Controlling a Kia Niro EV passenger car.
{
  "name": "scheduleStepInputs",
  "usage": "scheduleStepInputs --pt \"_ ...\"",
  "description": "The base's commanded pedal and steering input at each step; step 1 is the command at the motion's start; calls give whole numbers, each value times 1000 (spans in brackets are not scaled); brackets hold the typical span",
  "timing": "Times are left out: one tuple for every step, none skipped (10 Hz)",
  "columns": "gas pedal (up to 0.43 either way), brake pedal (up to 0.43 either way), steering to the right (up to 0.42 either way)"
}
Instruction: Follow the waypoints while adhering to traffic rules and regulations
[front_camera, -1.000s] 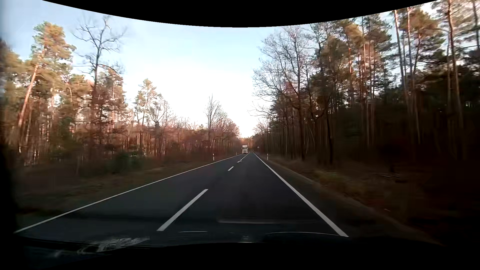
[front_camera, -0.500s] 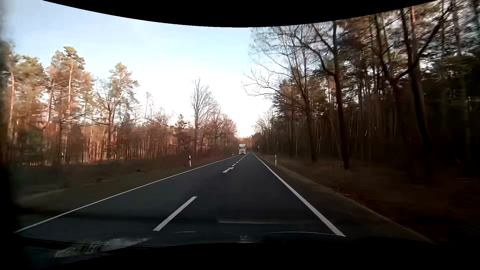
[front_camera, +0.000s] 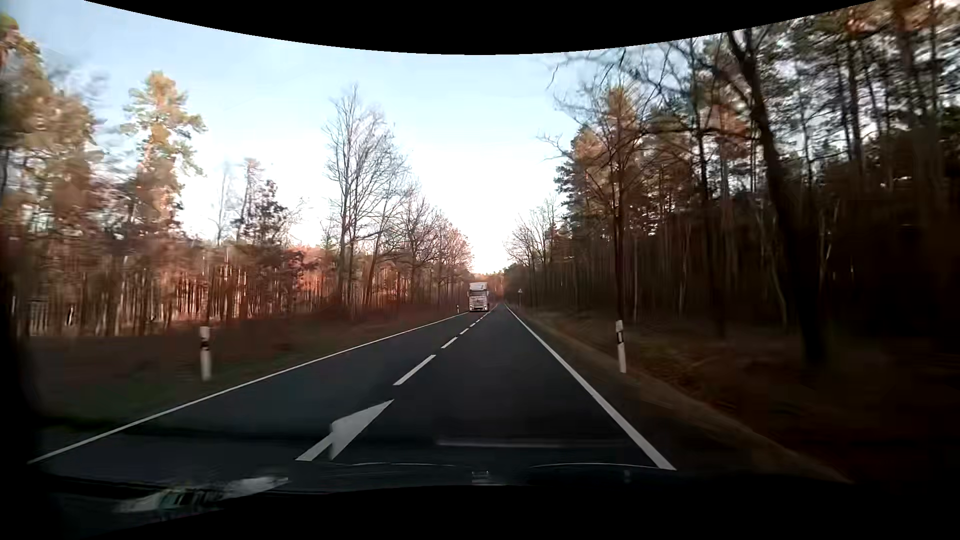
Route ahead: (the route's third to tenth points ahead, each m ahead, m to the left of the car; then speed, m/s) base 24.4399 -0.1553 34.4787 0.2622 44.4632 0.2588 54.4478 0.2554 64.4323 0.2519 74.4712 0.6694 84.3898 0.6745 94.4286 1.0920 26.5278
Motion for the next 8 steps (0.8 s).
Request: scheduleStepInputs --pt "177 0 -2" --pt "177 0 -2" --pt "177 0 -2" --pt "177 0 -2" --pt "177 0 -2" --pt "177 0 -2" --pt "177 0 -2" --pt "177 0 -2"
